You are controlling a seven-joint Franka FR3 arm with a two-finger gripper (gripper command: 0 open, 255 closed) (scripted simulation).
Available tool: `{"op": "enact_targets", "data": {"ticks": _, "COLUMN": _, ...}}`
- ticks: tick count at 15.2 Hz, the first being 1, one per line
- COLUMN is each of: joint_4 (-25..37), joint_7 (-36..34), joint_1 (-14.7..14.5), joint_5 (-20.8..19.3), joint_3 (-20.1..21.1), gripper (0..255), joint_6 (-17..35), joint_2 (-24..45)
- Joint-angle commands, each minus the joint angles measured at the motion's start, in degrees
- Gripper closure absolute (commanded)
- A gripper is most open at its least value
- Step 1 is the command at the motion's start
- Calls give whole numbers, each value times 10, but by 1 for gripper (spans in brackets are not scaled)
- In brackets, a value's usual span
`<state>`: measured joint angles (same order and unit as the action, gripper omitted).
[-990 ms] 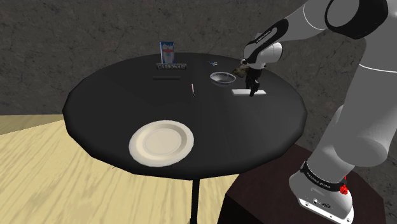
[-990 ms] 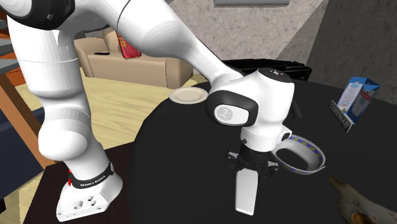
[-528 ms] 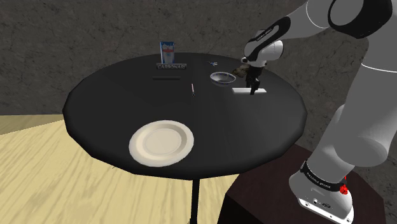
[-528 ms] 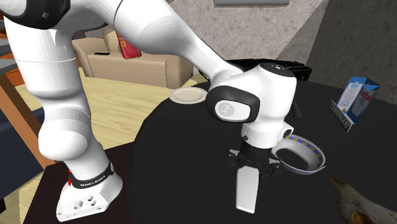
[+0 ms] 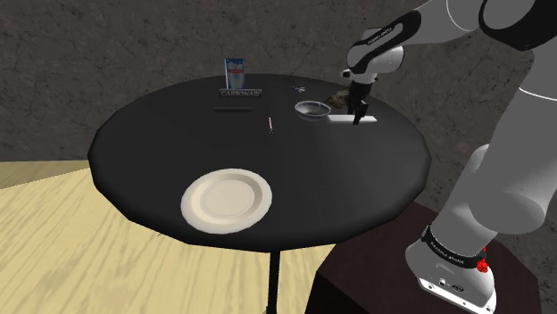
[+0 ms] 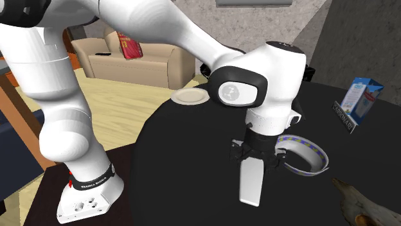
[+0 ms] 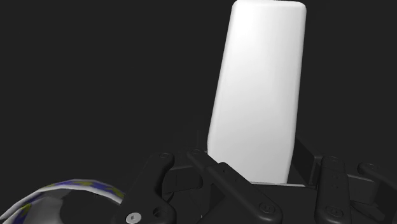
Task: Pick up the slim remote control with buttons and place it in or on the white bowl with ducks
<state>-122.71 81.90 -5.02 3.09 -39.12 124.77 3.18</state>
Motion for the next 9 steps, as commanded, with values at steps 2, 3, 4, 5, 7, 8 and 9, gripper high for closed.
{"op": "enact_targets", "data": {"ticks": 2, "joint_4": 15, "joint_7": -7, "joint_1": -1, "joint_5": -10, "joint_3": 0, "gripper": 255, "joint_6": -23, "joint_2": -11}}
{"op": "enact_targets", "data": {"ticks": 3, "joint_4": 19, "joint_7": -9, "joint_1": -2, "joint_5": -13, "joint_3": 0, "gripper": 255, "joint_6": -31, "joint_2": -16}}
{"op": "enact_targets", "data": {"ticks": 4, "joint_4": 23, "joint_7": -11, "joint_1": -2, "joint_5": -16, "joint_3": 0, "gripper": 255, "joint_6": -38, "joint_2": -20}}
{"op": "enact_targets", "data": {"ticks": 5, "joint_4": 28, "joint_7": -14, "joint_1": -2, "joint_5": -19, "joint_3": 0, "gripper": 255, "joint_6": -46, "joint_2": -23}}
{"op": "enact_targets", "data": {"ticks": 7, "joint_4": 37, "joint_7": -18, "joint_1": -3, "joint_5": -24, "joint_3": 0, "gripper": 255, "joint_6": -60, "joint_2": -31}}
{"op": "enact_targets", "data": {"ticks": 8, "joint_4": 42, "joint_7": -19, "joint_1": -3, "joint_5": -27, "joint_3": 1, "gripper": 255, "joint_6": -68, "joint_2": -34}}
{"op": "enact_targets", "data": {"ticks": 9, "joint_4": 47, "joint_7": -21, "joint_1": -4, "joint_5": -29, "joint_3": 1, "gripper": 255, "joint_6": -75, "joint_2": -37}}
